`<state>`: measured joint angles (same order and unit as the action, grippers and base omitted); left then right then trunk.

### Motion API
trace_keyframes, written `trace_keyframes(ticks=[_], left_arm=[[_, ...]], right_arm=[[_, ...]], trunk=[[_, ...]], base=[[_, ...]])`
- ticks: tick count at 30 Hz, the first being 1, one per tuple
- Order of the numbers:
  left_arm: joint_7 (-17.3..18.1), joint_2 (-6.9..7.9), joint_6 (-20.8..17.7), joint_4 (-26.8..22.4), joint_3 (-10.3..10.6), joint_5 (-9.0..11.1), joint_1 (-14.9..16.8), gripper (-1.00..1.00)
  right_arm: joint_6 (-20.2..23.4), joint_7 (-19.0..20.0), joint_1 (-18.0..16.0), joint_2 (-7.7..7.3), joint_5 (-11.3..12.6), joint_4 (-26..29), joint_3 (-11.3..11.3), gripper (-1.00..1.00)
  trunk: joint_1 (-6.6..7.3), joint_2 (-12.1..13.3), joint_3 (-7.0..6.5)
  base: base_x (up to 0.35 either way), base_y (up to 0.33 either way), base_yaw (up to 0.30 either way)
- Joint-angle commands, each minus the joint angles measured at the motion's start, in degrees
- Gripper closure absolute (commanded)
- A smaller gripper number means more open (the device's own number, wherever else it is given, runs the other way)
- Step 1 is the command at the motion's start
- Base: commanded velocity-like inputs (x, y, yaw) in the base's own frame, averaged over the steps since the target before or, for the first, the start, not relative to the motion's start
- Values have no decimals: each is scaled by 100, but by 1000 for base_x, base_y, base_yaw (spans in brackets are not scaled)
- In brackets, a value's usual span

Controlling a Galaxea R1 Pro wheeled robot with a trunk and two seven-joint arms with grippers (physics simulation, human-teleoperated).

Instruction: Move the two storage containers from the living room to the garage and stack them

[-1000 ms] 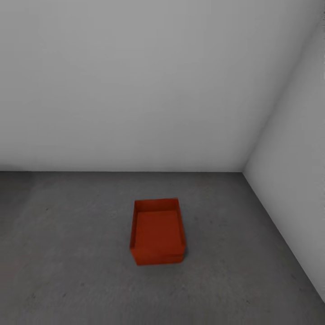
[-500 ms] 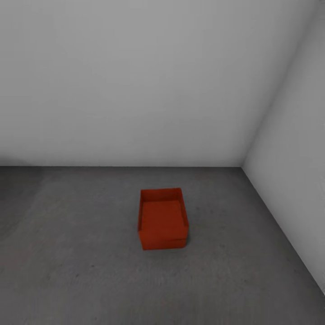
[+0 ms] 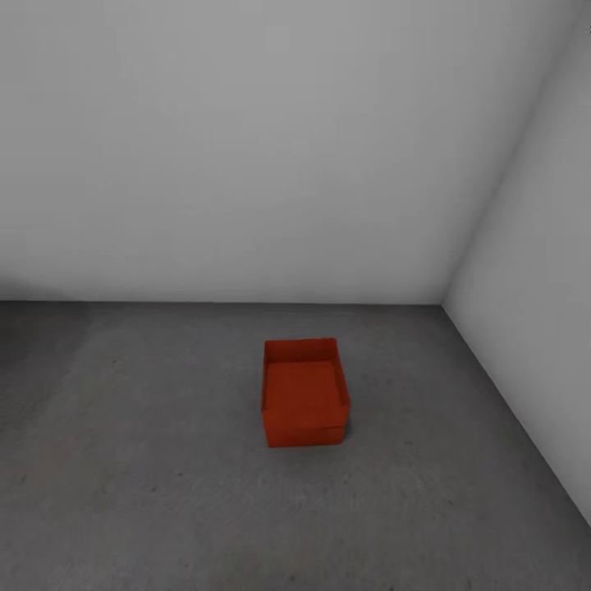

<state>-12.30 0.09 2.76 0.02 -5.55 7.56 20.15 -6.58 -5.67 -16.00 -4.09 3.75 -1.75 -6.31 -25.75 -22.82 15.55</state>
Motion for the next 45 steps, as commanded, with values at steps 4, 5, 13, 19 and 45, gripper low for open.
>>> trace_keyframes(ticks=[4, 5, 13, 19, 45], left_arm=[[0, 0, 24, 6, -43, 22, -7, -100], [0, 0, 24, 6, -43, 21, -9, -100], [0, 0, 26, 6, -43, 22, -11, -100], [37, 0, 19, 6, -43, 7, -74, -100], [958, 35, 7, 6, -34, -2, -371, -100]], right_arm=[[-36, 101, -8, 4, 44, -25, -46, -100], [-36, 141, -7, 5, 45, -24, -46, -100], [-28, 311, -6, 5, 48, -25, -45, -100], [-21, 527, -6, 51, 55, -27, -45, -100], [-80, 690, 413, 84, 52, -26, -45, -100]], trunk=[[-3, -10, -27], [-3, -10, -36], [-3, -10, -108], [-3, -10, -162], [-3, -10, -400]], base=[[-5, 3, 1], [-2, 1, 0], [0, 0, 0], [0, 0, 0], [0, 0, 0]])
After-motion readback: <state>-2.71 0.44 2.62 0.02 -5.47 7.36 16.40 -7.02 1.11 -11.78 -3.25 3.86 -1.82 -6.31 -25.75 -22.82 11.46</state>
